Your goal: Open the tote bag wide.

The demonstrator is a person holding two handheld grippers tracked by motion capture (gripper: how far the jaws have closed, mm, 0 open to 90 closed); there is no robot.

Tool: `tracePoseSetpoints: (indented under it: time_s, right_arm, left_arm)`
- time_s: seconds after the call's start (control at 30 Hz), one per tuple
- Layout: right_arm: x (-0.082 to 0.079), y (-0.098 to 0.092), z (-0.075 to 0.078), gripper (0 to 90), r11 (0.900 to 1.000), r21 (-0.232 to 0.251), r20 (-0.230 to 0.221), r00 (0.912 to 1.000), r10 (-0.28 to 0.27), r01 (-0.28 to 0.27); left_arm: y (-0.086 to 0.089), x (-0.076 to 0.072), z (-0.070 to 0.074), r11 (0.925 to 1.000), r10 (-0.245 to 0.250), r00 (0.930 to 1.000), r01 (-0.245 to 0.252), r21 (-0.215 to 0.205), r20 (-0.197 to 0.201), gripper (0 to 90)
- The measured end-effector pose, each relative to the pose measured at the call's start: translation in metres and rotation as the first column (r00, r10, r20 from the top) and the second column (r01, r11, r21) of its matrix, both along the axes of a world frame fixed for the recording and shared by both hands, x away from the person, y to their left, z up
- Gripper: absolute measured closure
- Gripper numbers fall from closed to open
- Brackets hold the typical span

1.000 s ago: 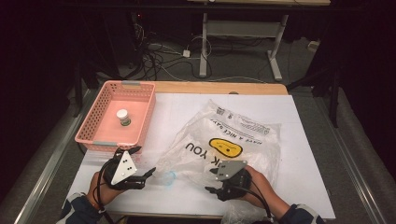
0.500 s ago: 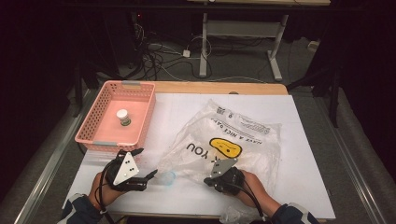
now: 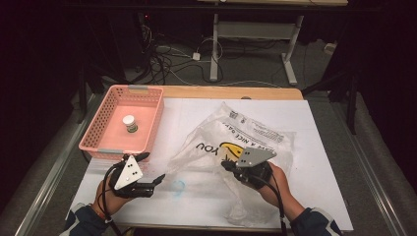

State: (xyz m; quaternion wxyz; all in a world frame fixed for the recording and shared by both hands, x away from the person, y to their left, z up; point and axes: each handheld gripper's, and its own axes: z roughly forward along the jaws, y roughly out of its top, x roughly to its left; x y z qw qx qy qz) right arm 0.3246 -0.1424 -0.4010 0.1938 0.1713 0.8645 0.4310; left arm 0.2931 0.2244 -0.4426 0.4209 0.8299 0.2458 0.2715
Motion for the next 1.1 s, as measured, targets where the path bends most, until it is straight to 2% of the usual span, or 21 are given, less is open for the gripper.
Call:
tracePoseSetpoints:
  time_s: [0.07, 0.1, 0.2, 0.3, 0.33, 0.37, 0.4, 0.47, 0.53, 0.57, 0.6, 0.63, 0.67, 0.7, 0.73, 0.77, 0.8, 0.9, 0.97, 1.07, 1.1]
  right_arm:
    - [0.000, -0.003, 0.013, 90.0, 1.000, 0.016, 0.048, 0.9986, -0.021, 0.021]
    - [0.000, -0.003, 0.013, 90.0, 1.000, 0.016, 0.048, 0.9986, -0.021, 0.021]
    - [0.001, -0.007, 0.034, 90.0, 0.997, 0.060, 0.118, 0.9912, -0.060, 0.054]
    - [0.002, -0.009, 0.040, 90.0, 0.996, 0.075, 0.133, 0.9889, -0.066, 0.057]
    - [0.004, -0.013, 0.048, 90.0, 0.992, 0.108, 0.143, 0.9866, -0.078, 0.063]
    - [0.004, -0.013, 0.048, 90.0, 0.992, 0.108, 0.143, 0.9866, -0.078, 0.063]
    - [0.005, -0.017, 0.055, 90.0, 0.988, 0.136, 0.163, 0.9817, -0.098, 0.076]
    - [0.005, -0.018, 0.057, 90.0, 0.986, 0.143, 0.176, 0.9781, -0.111, 0.086]
    - [0.006, -0.017, 0.055, 90.0, 0.986, 0.142, 0.168, 0.9798, -0.108, 0.085]
    - [0.008, -0.013, 0.046, 90.0, 0.991, 0.108, 0.143, 0.9857, -0.089, 0.074]
    - [0.009, -0.012, 0.043, 90.0, 0.993, 0.088, 0.144, 0.9852, -0.094, 0.082]
    - [0.010, -0.013, 0.041, 90.0, 0.992, 0.097, 0.138, 0.9860, -0.094, 0.081]
    - [0.010, -0.013, 0.041, 90.0, 0.992, 0.097, 0.138, 0.9860, -0.094, 0.081]
    - [0.010, -0.015, 0.042, 90.0, 0.989, 0.120, 0.129, 0.9869, -0.097, 0.082]
    - [0.010, -0.019, 0.048, 90.0, 0.985, 0.144, 0.142, 0.9836, -0.111, 0.091]
    - [0.010, -0.019, 0.048, 90.0, 0.985, 0.144, 0.142, 0.9836, -0.111, 0.091]
    - [0.009, -0.021, 0.052, 90.0, 0.984, 0.154, 0.151, 0.9816, -0.117, 0.093]
    - [0.009, -0.025, 0.063, 90.0, 0.974, 0.196, 0.188, 0.9705, -0.150, 0.113]
    - [0.010, -0.024, 0.065, 90.0, 0.973, 0.202, 0.195, 0.9685, -0.155, 0.116]
    - [0.012, -0.022, 0.064, 90.0, 0.974, 0.197, 0.207, 0.9661, -0.154, 0.113]
    - [0.013, -0.020, 0.061, 90.0, 0.976, 0.188, 0.204, 0.9673, -0.151, 0.113]
  left_arm:
    - [0.002, 0.001, 0.003, 0.9999, 0.010, 0.9999, -0.010, -0.002, 0.008, 17.7]
    - [0.003, 0.002, 0.005, 0.9999, 0.016, 0.9998, -0.016, -0.006, 0.014, 17.7]
    - [0.007, 0.004, 0.011, 0.9988, 0.045, 0.9987, -0.044, -0.020, 0.024, 17.7]
    - [0.012, 0.006, 0.017, 0.9971, 0.069, 0.9970, -0.067, -0.034, 0.035, 17.7]
    - [0.014, 0.007, 0.021, 0.9961, 0.084, 0.9955, -0.083, -0.033, 0.044, 17.7]
    - [0.017, 0.009, 0.025, 0.9944, 0.101, 0.9935, -0.099, -0.036, 0.052, 17.7]
    - [0.020, 0.011, 0.029, 0.9921, 0.119, 0.9913, -0.117, -0.046, 0.056, 17.7]
    - [0.027, 0.015, 0.039, 0.9870, 0.153, 0.9862, -0.149, -0.061, 0.064, 17.7]
    - [0.034, 0.021, 0.046, 0.9789, 0.200, 0.9771, -0.196, -0.056, 0.072, 17.7]
    - [0.037, 0.024, 0.049, 0.9712, 0.237, 0.9694, -0.235, -0.038, 0.064, 17.7]
    - [0.039, 0.029, 0.052, 0.9625, 0.271, 0.9607, -0.271, -0.015, 0.060, 17.7]
    - [0.042, 0.035, 0.055, 0.9571, 0.290, 0.9556, -0.290, -0.009, 0.054, 17.7]
    - [0.045, 0.040, 0.057, 0.9568, 0.291, 0.9561, -0.290, -0.013, 0.036, 17.7]
    - [0.047, 0.047, 0.059, 0.9555, 0.295, 0.9554, -0.295, -0.013, 0.014, 17.7]
    - [0.048, 0.055, 0.061, 0.9538, 0.301, 0.9537, -0.301, 0.000, -0.008, 17.5]
    - [0.048, 0.063, 0.062, 0.9525, 0.304, 0.9525, -0.303, 0.030, -0.021, 17.5]
    - [0.048, 0.071, 0.062, 0.9472, 0.315, 0.9489, -0.313, 0.069, -0.020, 17.5]
    - [0.048, 0.097, 0.062, 0.9347, 0.333, 0.9413, -0.321, 0.152, -0.057, 17.4]
    - [0.051, 0.115, 0.063, 0.9296, 0.345, 0.9332, -0.325, 0.174, -0.100, 17.5]
    - [0.053, 0.142, 0.058, 0.9153, 0.366, 0.9193, -0.327, 0.235, -0.145, 17.6]
    - [0.054, 0.151, 0.055, 0.9091, 0.376, 0.9113, -0.328, 0.257, -0.168, 17.6]
